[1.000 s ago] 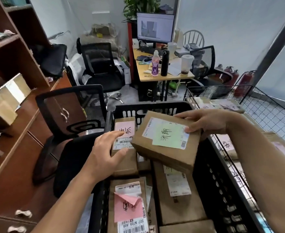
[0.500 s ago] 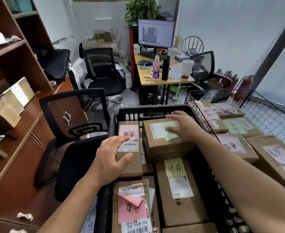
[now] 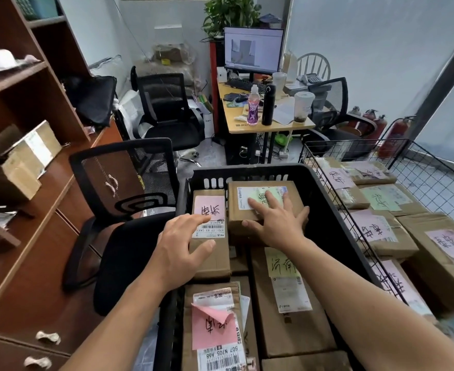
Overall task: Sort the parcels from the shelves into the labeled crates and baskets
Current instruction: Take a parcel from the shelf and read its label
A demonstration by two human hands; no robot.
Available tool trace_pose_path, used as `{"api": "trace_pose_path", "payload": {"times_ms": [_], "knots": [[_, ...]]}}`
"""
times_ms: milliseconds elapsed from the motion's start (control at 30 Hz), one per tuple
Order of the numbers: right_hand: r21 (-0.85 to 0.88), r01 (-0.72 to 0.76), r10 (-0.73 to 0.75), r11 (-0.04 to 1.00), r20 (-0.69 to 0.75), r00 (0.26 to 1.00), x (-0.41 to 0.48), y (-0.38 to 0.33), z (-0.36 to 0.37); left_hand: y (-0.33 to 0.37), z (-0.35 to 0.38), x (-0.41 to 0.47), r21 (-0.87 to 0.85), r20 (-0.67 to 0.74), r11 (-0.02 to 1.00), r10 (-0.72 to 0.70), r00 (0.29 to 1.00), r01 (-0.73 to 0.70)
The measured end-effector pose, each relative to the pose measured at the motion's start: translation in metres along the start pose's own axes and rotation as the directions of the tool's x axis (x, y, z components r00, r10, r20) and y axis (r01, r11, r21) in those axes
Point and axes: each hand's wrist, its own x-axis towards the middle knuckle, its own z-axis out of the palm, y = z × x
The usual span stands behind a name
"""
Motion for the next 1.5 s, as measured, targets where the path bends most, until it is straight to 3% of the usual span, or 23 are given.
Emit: {"api": "trace_pose_path", "payload": {"times_ms": [367, 533, 667, 800, 967, 1100, 1267, 1500], "knots": [[-0.003, 0.074, -0.074, 0.997, -0.044, 0.996, 0.002, 0.001, 0.001, 0.001, 0.002, -0.001, 0.103, -0.011, 0.995, -0.013, 1.000, 0.014], [-0.016, 0.034, -0.037, 0.999, -0.223, 0.974, -0.027, 0.009, -0.009, 0.003, 0.002, -0.002, 0.142, -0.059, 0.990, 0.013, 0.998, -0.005], [-0.061, 0.044, -0.062, 0.997, -0.325, 0.944, -0.065, 0.009, -0.021, 0.008, -0.002, -0.003, 0.219, -0.042, 0.970, 0.117, 0.992, -0.105], [-0.090, -0.074, 0.033, 0.993, -0.390, 0.920, -0.115, 0.006, -0.036, 0.021, -0.005, -0.002, 0.298, 0.044, 0.914, 0.275, 0.960, -0.275], [-0.175, -0.262, 0.191, 0.949, -0.341, 0.921, -0.183, 0.006, -0.044, 0.048, 0.008, -0.008, 0.285, 0.194, 0.856, 0.390, 0.900, -0.432], [-0.176, -0.424, 0.354, 0.889, -0.325, 0.877, -0.239, 0.015, -0.045, 0.082, 0.027, -0.020, 0.235, 0.330, 0.820, 0.438, 0.836, -0.523], [-0.116, -0.604, 0.543, 0.788, -0.331, 0.772, -0.315, 0.039, -0.044, 0.134, 0.059, -0.043, 0.190, 0.396, 0.722, 0.564, 0.725, -0.665], [-0.036, -0.795, 0.739, 0.605, -0.347, 0.578, -0.449, 0.080, -0.040, 0.230, 0.119, -0.108, 0.052, 0.460, 0.560, 0.722, 0.517, -0.827]]}}
